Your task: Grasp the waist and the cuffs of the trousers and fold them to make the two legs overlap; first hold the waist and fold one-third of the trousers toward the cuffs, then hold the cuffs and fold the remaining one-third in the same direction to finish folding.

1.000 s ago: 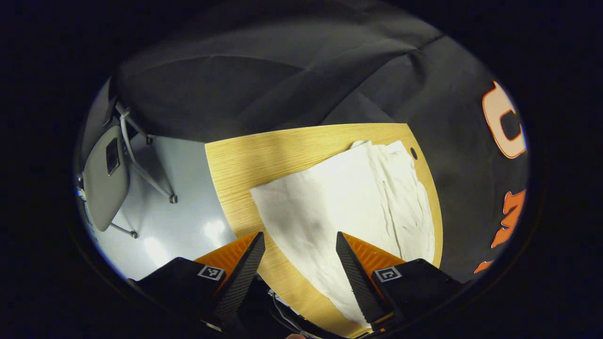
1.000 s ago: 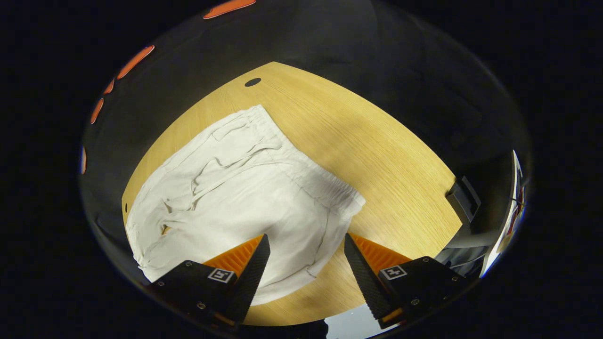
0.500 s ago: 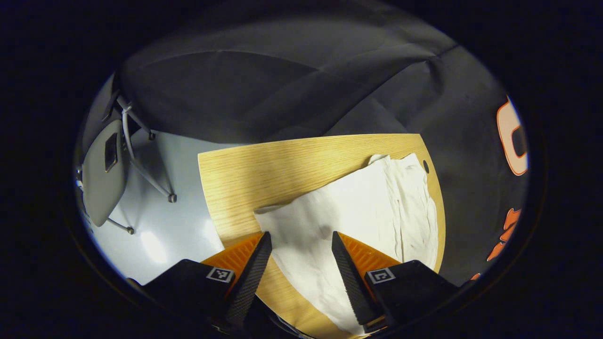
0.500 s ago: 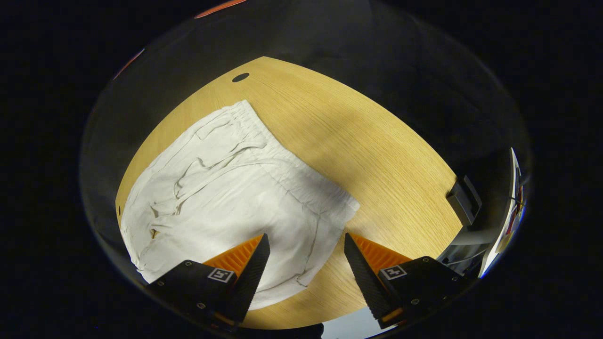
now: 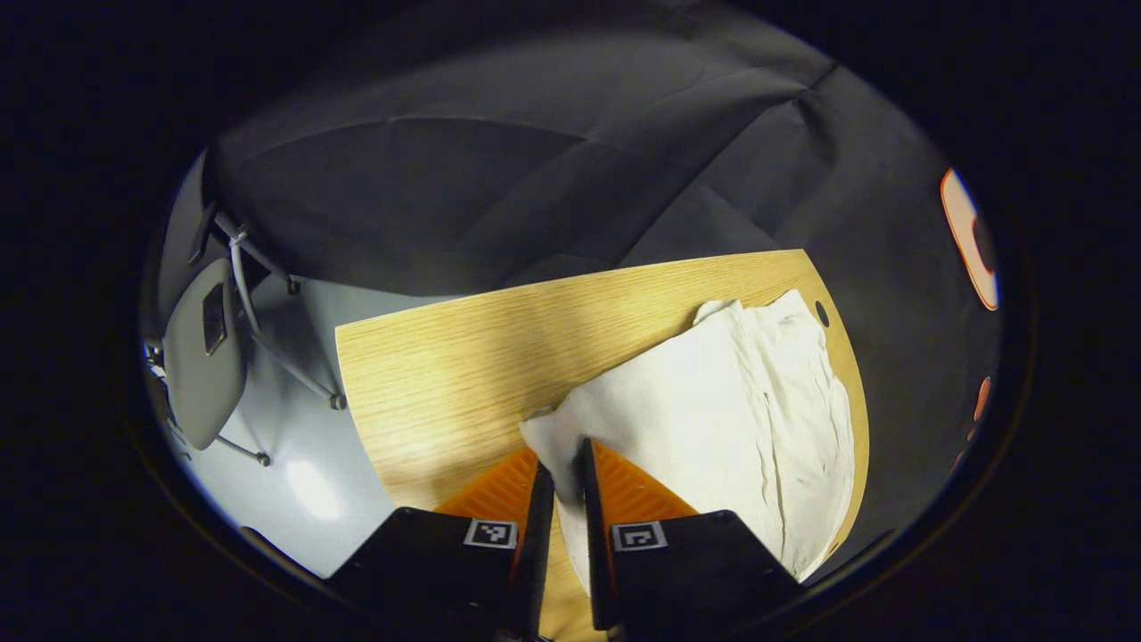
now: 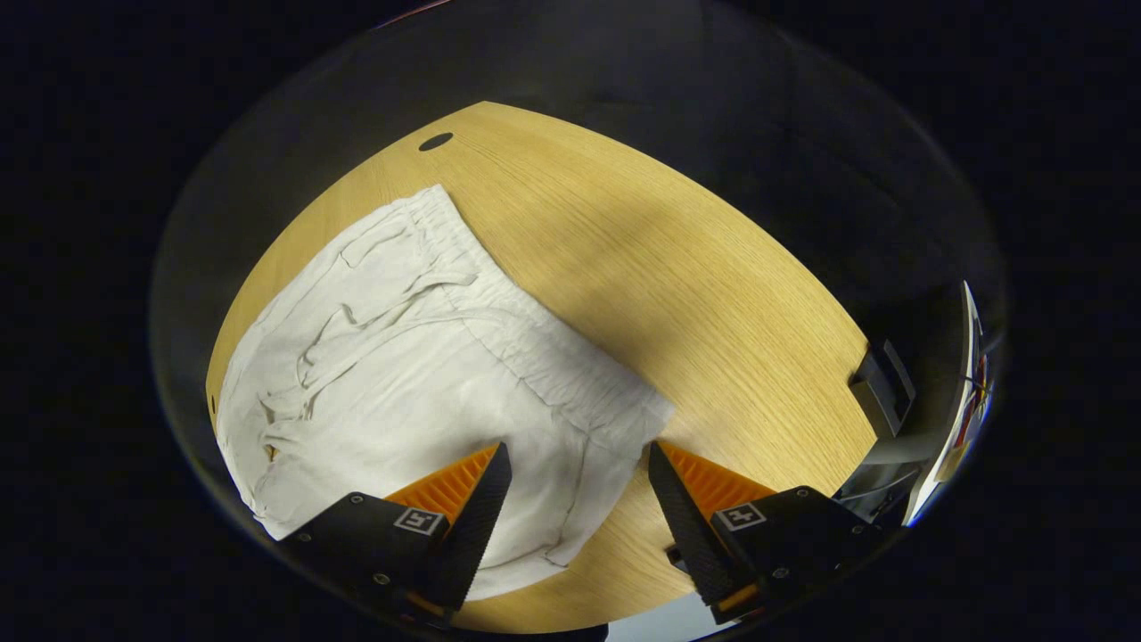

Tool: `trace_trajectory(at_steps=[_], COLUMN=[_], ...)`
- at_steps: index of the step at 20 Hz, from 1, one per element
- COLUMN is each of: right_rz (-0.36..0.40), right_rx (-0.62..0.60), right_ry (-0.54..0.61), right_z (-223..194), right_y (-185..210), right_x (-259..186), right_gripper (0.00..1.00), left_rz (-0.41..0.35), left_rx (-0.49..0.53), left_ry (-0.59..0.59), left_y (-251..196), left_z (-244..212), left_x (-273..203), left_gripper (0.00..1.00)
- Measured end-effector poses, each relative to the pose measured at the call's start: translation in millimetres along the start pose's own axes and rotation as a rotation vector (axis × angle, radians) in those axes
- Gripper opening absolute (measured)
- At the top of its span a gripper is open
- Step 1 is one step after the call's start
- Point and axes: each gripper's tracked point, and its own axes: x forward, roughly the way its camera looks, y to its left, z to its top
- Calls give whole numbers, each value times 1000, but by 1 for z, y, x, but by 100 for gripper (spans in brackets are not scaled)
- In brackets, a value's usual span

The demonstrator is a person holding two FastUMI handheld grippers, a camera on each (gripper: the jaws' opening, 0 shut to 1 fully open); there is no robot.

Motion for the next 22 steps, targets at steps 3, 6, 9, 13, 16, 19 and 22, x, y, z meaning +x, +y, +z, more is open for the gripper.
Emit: trace_trajectory(at_steps=[3,6,9,13,16,19,22], right_rz=[-72,-44,5,123,193,248,298], right_rx=[6,22,70,206,258,290,330], right_ry=[-34,-68,-56,-72,-93,-108,-103], right_z=[3,7,6,11,17,25,33], right_y=[-11,1,4,6,13,21,27], right_x=[3,5,6,-4,-14,-24,-32], right_gripper=[85,42,11,1,1,1,1], left_rz=[-52,-98,-130,-189,-227,-282,-341], left_rx=[-20,-25,-47,-27,-19,-11,-17], left_ry=[-10,1,5,15,-20,-58,-90], left_y=[-10,-12,-16,-26,-37,-54,-66], left_z=[4,1,-1,-2,11,26,45], left_x=[8,7,10,2,-11,-31,-47], left_gripper=[10,8,5,4,4,4,4])
